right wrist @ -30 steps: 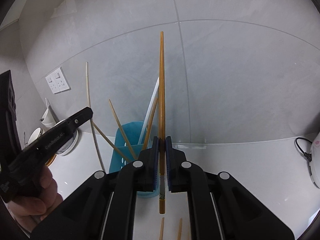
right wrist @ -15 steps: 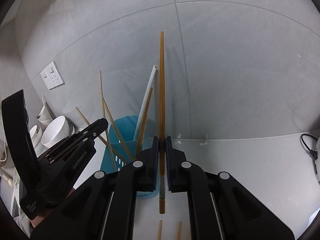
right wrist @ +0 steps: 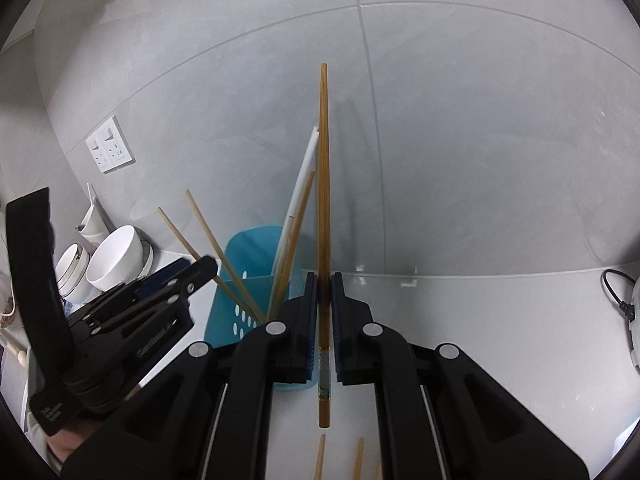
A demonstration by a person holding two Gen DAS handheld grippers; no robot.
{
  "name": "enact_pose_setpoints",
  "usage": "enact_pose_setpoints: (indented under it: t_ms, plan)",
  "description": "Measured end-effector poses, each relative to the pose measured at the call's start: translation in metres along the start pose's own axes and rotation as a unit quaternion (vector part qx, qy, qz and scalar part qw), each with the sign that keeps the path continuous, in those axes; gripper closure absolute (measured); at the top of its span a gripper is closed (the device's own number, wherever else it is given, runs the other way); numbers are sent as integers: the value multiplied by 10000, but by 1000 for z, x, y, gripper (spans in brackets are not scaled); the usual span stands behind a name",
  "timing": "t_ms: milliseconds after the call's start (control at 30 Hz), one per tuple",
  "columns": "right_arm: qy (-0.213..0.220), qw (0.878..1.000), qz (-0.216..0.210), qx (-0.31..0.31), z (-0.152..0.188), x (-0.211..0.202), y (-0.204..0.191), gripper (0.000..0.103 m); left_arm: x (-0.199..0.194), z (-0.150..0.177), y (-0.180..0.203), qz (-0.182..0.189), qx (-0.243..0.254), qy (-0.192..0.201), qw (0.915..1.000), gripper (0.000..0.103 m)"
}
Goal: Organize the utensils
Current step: 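Carry chopstick in left tool into blue holder and open while right tool carries its chopstick, then lower wooden chopstick into blue holder and open the right tool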
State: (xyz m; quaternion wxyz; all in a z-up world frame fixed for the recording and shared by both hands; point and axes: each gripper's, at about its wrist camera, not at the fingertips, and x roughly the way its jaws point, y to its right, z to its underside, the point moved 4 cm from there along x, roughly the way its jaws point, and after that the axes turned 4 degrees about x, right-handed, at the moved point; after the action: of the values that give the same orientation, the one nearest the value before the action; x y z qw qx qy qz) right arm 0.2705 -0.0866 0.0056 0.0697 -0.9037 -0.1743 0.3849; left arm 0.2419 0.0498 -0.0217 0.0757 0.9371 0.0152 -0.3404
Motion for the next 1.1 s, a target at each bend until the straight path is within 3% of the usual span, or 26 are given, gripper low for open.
enact_pose_setpoints:
  t_ms: [33, 100, 367, 667, 867, 1100]
  plan:
    - [16, 10000, -19, -12, -1, -1, -1, 97, -3, 1, -1, -26, -6, -29, 10000, 63]
    - [50, 9999, -98, -38, -2, -3, -4, 97, -10, 3, -4, -71, -9, -112, 9999, 43]
    - [267, 9980, -566, -125, -13, 1, -30, 97, -31, 7, -24, -242, -116, -288, 9992, 12]
    - [435, 9955, -831, -167, -14, 19, -53, 97, -36, 8, -56, -453, -338, -432, 9975, 6]
    - [590, 9953, -758, -139, -6, 38, -60, 97, -31, 9, -66, -500, -381, -506, 9967, 6]
    - [425, 9969, -618, -216, 11, 63, -63, 97, -21, 15, -72, -527, -424, -624, 9958, 6]
